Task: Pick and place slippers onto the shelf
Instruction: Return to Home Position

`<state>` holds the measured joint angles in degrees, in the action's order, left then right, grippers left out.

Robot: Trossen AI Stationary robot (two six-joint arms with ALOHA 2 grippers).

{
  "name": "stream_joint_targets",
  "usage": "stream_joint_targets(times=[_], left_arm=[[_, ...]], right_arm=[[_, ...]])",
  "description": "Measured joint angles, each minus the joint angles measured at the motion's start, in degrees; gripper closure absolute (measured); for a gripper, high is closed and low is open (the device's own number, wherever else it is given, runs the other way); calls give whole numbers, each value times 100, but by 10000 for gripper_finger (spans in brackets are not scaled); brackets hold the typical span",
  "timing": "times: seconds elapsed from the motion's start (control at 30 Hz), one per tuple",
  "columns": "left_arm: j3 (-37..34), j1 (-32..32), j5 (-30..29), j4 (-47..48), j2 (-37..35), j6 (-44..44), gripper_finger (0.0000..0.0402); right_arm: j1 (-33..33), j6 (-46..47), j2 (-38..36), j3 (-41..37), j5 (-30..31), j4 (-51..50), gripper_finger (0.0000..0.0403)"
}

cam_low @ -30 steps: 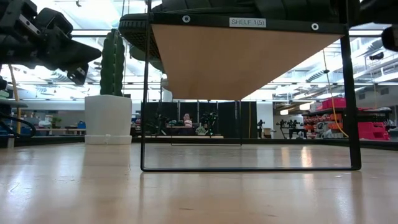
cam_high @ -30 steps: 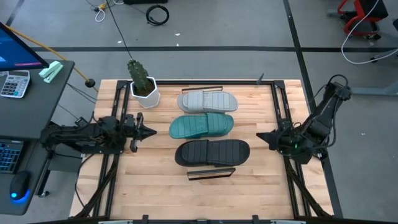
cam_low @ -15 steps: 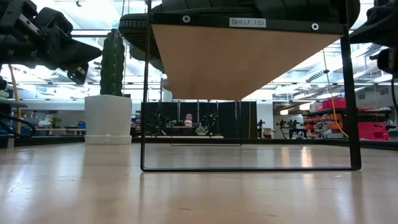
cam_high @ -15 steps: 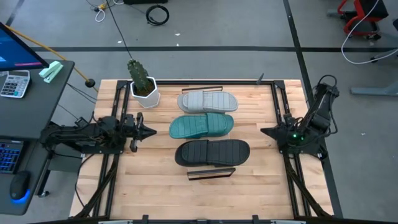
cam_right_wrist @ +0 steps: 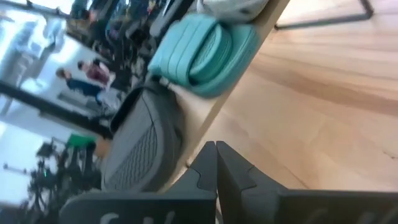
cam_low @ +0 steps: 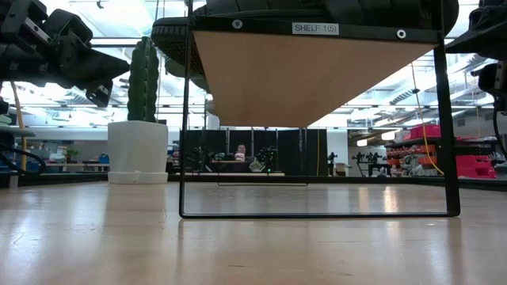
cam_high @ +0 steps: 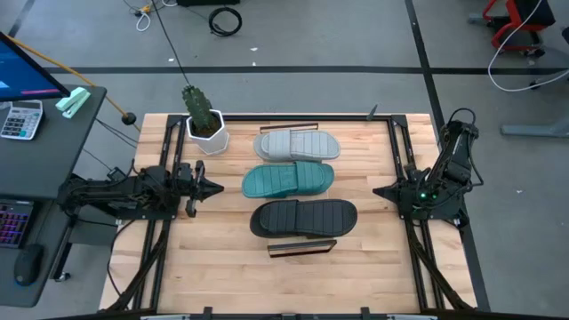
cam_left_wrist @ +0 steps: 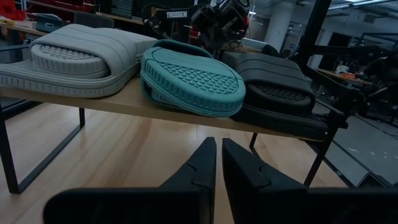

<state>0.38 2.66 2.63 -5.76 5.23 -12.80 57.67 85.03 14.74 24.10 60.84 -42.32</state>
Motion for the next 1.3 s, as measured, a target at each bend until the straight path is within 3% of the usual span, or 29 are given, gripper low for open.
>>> stream_joint_targets(times=[0.57, 0.93, 1.3], left_arm=[[0, 0, 2, 0, 0, 3, 376], [0, 0, 2, 0, 0, 0, 366], [0, 0, 4, 2, 0, 0, 378]], right_arm=[[0, -2198, -393, -23, -1573, 154, 403], [-4, -2342, -761, -1318, -2124, 1600, 403], [-179, -2382, -748, -1566, -2429, 1757, 403]])
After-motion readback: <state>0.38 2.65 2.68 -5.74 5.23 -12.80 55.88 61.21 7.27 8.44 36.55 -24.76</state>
